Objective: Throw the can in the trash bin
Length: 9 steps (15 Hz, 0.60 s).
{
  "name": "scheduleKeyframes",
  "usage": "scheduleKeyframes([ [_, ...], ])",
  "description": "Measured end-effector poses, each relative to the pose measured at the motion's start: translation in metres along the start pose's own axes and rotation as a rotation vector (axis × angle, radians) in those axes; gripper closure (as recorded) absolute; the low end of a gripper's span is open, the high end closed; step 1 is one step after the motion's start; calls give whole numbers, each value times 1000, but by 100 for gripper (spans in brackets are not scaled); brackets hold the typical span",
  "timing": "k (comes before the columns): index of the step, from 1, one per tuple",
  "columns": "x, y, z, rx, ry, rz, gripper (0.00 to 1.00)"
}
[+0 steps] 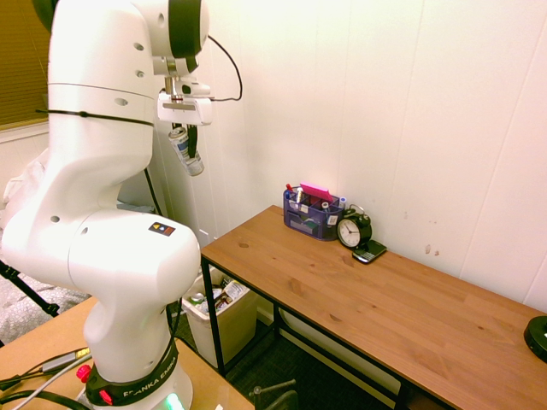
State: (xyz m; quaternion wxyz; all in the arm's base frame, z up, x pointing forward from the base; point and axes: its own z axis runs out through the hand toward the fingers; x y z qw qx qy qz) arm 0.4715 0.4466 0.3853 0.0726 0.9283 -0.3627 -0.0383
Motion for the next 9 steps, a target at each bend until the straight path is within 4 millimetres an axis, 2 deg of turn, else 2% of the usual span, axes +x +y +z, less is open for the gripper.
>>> scheduleKeyframes([
  [1, 1, -15, 8, -6, -10, 1, 0],
  [3, 13, -36, 0, 2, -15, 15, 0],
  [6, 30, -47, -26, 15, -16, 32, 0],
  [9, 41, -53, -33, 15, -20, 41, 0],
])
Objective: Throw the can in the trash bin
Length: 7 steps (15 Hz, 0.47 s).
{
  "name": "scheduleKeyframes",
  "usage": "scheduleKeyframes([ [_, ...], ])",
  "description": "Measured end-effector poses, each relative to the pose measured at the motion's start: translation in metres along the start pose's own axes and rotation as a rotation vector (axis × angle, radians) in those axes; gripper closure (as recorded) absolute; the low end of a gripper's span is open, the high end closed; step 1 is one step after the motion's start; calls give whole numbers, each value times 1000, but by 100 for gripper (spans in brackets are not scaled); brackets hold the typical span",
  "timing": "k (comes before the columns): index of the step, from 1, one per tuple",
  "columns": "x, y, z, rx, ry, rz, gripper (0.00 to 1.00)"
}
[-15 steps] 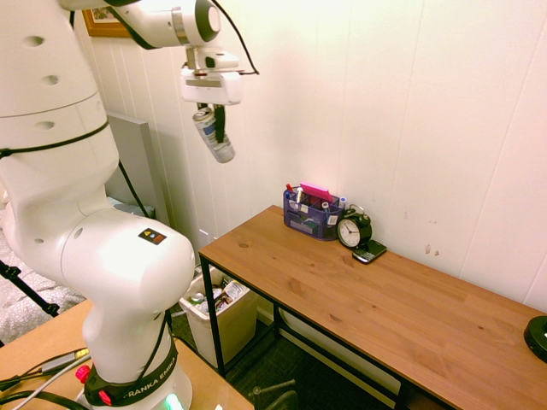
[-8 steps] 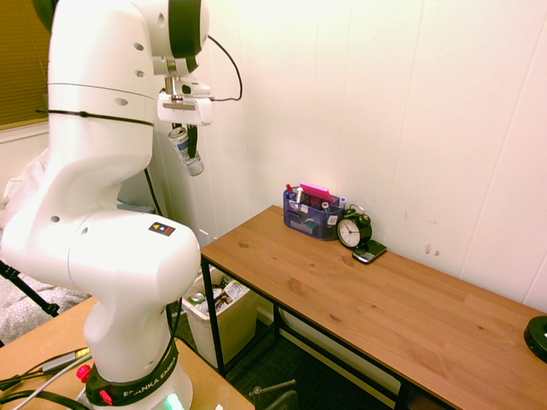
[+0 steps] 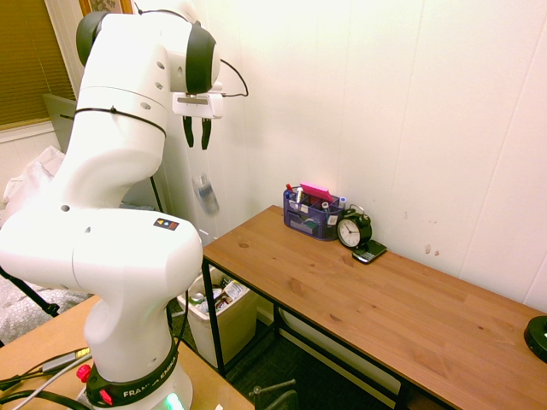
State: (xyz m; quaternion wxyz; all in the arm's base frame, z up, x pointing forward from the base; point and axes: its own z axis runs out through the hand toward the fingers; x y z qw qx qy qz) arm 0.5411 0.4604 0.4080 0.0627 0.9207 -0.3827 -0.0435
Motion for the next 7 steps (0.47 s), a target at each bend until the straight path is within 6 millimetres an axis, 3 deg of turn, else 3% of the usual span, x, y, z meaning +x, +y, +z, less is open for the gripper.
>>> scheduleKeyframes([
  [2, 11, -1, 3, -3, -8, 7, 0],
  [4, 44, 3, 5, 4, -13, 46, 0],
  [7, 158, 49, 13, 12, -36, 163, 0],
])
